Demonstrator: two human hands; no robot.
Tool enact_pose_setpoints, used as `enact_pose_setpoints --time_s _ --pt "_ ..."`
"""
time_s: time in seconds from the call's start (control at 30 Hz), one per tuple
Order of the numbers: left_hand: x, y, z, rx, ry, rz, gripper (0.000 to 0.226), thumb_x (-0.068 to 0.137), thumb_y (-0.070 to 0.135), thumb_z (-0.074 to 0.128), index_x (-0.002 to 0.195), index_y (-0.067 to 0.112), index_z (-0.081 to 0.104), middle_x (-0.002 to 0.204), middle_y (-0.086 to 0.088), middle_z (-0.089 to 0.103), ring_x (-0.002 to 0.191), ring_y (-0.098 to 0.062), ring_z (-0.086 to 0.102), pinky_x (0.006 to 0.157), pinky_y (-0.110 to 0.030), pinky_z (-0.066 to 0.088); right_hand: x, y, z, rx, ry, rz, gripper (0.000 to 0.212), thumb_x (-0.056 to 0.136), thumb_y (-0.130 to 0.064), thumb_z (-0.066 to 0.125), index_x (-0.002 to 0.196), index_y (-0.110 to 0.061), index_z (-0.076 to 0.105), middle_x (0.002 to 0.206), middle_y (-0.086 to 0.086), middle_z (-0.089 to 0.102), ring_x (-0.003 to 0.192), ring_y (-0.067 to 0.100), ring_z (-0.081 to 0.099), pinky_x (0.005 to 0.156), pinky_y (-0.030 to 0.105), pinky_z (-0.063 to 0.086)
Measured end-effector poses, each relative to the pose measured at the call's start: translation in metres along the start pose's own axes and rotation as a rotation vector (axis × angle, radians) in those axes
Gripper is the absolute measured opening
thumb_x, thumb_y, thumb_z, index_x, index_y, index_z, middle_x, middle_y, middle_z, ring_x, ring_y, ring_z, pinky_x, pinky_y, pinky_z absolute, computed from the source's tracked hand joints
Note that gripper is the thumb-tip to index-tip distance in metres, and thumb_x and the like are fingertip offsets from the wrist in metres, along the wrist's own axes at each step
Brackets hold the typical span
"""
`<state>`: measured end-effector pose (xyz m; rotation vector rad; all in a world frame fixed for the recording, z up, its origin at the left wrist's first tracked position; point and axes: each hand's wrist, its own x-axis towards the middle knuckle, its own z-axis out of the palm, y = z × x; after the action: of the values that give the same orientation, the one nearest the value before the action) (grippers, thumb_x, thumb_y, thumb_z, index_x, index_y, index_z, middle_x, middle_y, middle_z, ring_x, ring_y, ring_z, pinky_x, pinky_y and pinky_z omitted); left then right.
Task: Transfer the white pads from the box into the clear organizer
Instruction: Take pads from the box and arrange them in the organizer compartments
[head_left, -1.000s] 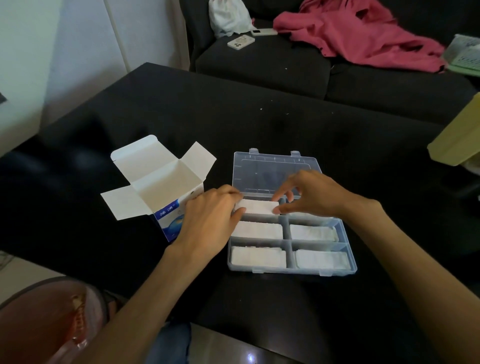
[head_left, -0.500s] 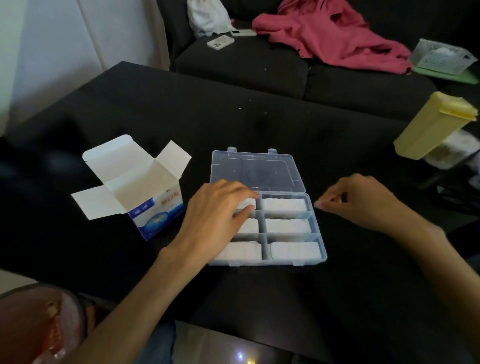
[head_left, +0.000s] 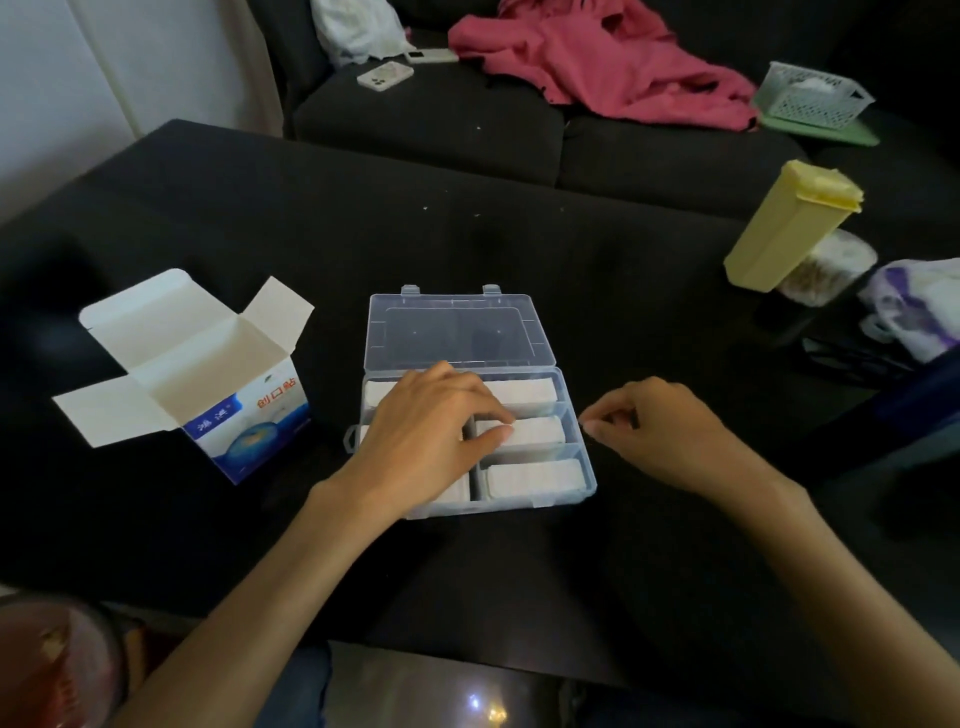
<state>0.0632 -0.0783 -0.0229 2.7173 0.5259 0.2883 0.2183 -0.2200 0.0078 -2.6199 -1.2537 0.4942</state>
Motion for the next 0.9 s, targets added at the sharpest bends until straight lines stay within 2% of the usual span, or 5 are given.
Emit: enact_pose_setpoints --time_s 0.17,0.33,0.57,0.73,0.9 --pt "-0.004 0.003 -0.002 0.038 -0.124 0.012 0.032 0.084 0.055 0.056 0.111 0.041 0.066 0.097 0.015 0.056 0.092 -0.004 0.042 0.078 -0.02 0.033 -0.016 -0.001 0.004 -0.086 0.031 -0.091 0.02 0.086 -0.035 0.062 0.105 -0.03 0.067 0.072 -0.018 0.043 0.066 -0.001 0.044 0.058 0.011 0.03" --pt "-0.004 0.003 -0.007 0.041 -0.08 0.035 0.03 0.08 0.058 0.06 0.102 0.039 0.069 0.084 0.018 0.049 0.084 -0.004 0.04 0.063 -0.017 0.03 -0.02 -0.003 0.016 -0.162 0.141 -0.185 0.022 0.086 -0.041 0.06 0.106 -0.034 0.064 0.077 -0.016 0.043 0.076 0.002 0.042 0.075 0.017 0.031" --pt "-0.007 -0.001 -0.004 0.058 -0.184 0.025 0.032 0.083 0.057 0.057 0.105 0.038 0.07 0.08 0.016 0.044 0.085 -0.006 0.043 0.067 -0.022 0.032 -0.02 0.0 0.022 -0.207 0.094 -0.149 0.035 0.084 -0.053 0.055 0.113 -0.033 0.063 0.085 -0.015 0.044 0.085 0.0 0.041 0.084 0.02 0.035" --pt "-0.007 -0.004 -0.006 0.038 -0.192 0.032 0.032 0.083 0.057 0.057 0.106 0.038 0.07 0.083 0.017 0.047 0.087 -0.006 0.044 0.069 -0.022 0.037 -0.019 0.0 0.026 -0.177 0.076 -0.133 0.033 0.084 -0.052 0.056 0.11 -0.033 0.066 0.082 -0.014 0.047 0.081 0.002 0.045 0.082 0.02 0.037" --pt "-0.007 -0.003 -0.003 0.045 -0.19 0.031 0.033 0.083 0.057 0.057 0.106 0.037 0.07 0.085 0.017 0.046 0.087 -0.005 0.043 0.068 -0.022 0.034 -0.018 -0.003 0.033 -0.204 0.089 -0.117 0.038 0.084 -0.055 0.054 0.113 -0.033 0.064 0.089 -0.014 0.053 0.087 0.001 0.042 0.09 0.022 0.033"
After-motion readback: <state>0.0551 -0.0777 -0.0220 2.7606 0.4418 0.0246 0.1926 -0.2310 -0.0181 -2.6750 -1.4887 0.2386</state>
